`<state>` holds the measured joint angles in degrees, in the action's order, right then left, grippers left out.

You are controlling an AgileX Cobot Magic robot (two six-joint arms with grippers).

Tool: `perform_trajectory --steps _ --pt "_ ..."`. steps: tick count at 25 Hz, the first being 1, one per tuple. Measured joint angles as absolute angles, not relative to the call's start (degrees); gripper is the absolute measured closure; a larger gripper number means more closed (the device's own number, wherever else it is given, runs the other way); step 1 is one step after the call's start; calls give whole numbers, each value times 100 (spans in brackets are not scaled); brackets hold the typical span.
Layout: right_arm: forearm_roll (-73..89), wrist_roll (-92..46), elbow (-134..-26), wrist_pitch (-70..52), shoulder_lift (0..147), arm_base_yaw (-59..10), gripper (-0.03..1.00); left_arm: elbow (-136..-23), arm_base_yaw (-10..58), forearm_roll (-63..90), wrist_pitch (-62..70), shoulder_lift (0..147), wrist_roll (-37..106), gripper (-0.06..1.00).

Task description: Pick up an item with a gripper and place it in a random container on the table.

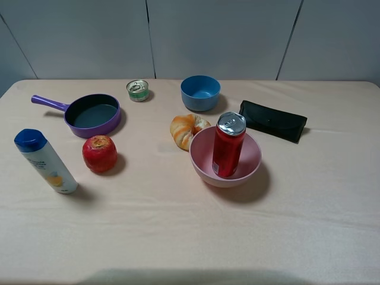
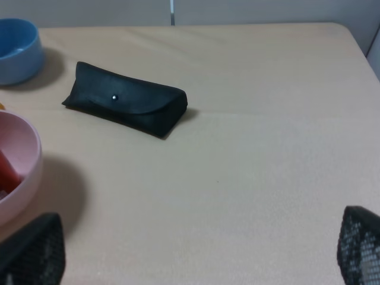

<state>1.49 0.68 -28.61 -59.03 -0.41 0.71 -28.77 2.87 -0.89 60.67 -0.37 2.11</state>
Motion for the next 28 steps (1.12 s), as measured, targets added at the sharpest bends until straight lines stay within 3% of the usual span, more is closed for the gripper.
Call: perform_trajectory --steps 28 --pt "149 68 -2861 -5903 -41 71 27 -2857 287 -78 6073 -39 211 0"
